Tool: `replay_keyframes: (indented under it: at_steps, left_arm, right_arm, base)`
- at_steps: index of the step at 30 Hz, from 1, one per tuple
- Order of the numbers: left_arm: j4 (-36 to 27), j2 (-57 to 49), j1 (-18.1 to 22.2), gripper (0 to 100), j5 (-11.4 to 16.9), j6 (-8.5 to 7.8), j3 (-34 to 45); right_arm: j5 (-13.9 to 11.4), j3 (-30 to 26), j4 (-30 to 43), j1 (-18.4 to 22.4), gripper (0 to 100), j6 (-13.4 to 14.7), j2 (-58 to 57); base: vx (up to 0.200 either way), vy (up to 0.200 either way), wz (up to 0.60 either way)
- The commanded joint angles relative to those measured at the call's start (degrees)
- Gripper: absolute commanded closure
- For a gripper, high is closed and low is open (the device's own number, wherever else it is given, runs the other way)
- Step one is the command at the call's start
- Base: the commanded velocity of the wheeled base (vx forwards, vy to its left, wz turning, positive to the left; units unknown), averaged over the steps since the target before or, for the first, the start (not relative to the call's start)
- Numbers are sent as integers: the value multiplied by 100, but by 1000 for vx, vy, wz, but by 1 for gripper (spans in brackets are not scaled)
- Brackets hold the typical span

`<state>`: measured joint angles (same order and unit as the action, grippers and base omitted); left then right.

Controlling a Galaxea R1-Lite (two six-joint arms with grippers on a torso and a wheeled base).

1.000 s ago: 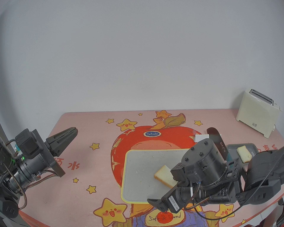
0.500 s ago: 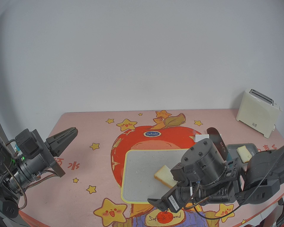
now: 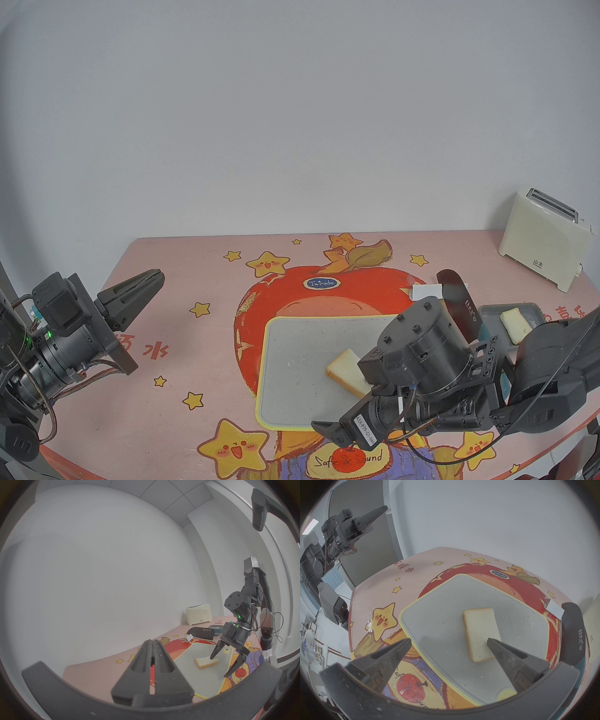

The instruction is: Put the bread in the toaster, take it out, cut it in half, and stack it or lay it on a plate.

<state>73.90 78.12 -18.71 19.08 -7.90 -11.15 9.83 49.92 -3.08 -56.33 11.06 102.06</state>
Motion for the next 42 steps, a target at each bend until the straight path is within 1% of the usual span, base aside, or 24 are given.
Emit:
replay_keyframes:
  at_steps: [1,9,10,20,31,42]
  left_arm:
    - [2,11,-1,100,-1,8,-1]
    - [2,11,-1,100,-1,-1,-1]
    - [2,11,-1,100,-1,-1,-1]
    - [2,11,-1,100,-1,-1,-1]
    - [2,11,-1,100,-1,-1,-1]
    - [2,11,-1,100,-1,-1,-1]
  right_arm:
    - [2,0,1,-1,0,2,-2]
    - [11,-9,1,-1,0,2,7]
    - [11,-9,1,-1,100,2,7]
    - [63,-35,10,-1,100,-7,156]
    - [63,-44,1,-1,100,-16,104]
    - [107,-61,10,-1,100,-25,-195]
  base:
    - [0,0,0]
    - [0,0,0]
    - [0,0,0]
    - [0,0,0]
    - [0,0,0]
    - [0,0,0]
